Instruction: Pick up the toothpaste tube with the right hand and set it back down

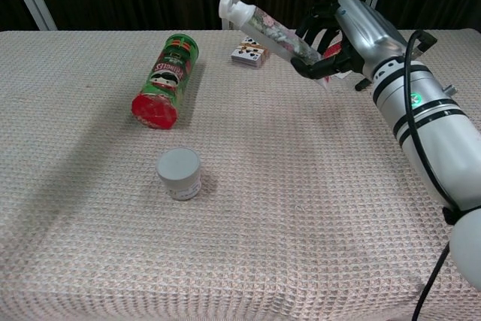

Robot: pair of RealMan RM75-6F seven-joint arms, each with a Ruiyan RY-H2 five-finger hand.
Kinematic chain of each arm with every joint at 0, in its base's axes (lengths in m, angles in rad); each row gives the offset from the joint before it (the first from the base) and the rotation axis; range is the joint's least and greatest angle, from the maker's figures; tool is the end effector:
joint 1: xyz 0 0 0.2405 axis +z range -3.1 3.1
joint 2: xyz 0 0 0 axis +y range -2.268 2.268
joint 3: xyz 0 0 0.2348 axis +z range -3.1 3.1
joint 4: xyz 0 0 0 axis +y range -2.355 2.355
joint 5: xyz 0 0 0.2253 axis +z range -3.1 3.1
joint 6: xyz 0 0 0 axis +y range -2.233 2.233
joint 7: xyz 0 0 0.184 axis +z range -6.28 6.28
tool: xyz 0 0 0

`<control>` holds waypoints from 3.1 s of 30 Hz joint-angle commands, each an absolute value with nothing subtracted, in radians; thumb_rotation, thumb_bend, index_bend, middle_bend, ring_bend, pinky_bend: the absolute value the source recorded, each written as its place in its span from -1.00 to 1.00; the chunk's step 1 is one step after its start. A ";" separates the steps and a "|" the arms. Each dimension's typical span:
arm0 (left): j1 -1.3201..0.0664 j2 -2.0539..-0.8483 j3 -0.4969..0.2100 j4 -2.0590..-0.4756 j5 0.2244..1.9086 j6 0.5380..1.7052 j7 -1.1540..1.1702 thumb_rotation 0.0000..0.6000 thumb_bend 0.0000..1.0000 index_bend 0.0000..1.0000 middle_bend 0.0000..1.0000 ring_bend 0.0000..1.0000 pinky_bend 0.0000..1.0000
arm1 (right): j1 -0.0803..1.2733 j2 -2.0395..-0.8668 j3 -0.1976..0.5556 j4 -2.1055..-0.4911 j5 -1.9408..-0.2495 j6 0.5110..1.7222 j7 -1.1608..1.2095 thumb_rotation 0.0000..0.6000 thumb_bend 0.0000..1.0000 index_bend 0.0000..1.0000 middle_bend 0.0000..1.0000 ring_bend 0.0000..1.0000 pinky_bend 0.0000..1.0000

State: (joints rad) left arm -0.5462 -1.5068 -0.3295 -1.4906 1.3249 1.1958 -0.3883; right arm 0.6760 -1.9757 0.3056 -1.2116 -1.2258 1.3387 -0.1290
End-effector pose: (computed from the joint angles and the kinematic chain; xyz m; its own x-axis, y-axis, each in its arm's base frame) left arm -0.1375 0.3767 0.0410 -0.3071 0.1100 0.9453 0.9088 -0.2608 0.3256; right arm -0.0811 -0.3595 -0.0657 -0.0245 0.0072 0.9997 -0.9727 -0.2311 -0.0222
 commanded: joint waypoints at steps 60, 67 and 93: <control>-0.847 -1.682 -0.361 -1.350 1.319 0.995 -0.517 -1.00 -1.00 -0.86 -0.76 -0.84 -0.67 | 0.776 -2.136 0.377 -1.068 -1.397 1.367 0.027 1.00 0.07 1.00 0.73 0.58 0.82; -0.853 -1.688 -0.347 -1.355 1.336 1.011 -0.499 -1.00 -1.00 -0.86 -0.74 -0.84 -0.67 | 0.782 -2.143 0.385 -1.067 -1.396 1.366 0.030 1.00 0.08 1.00 0.73 0.58 0.83; -0.762 -1.621 -0.370 -1.340 1.270 1.122 -0.503 -1.00 -1.00 -0.86 -0.72 -0.84 -0.67 | 0.656 -2.011 0.290 -1.125 -1.404 1.377 0.089 1.00 0.09 1.00 0.74 0.58 0.83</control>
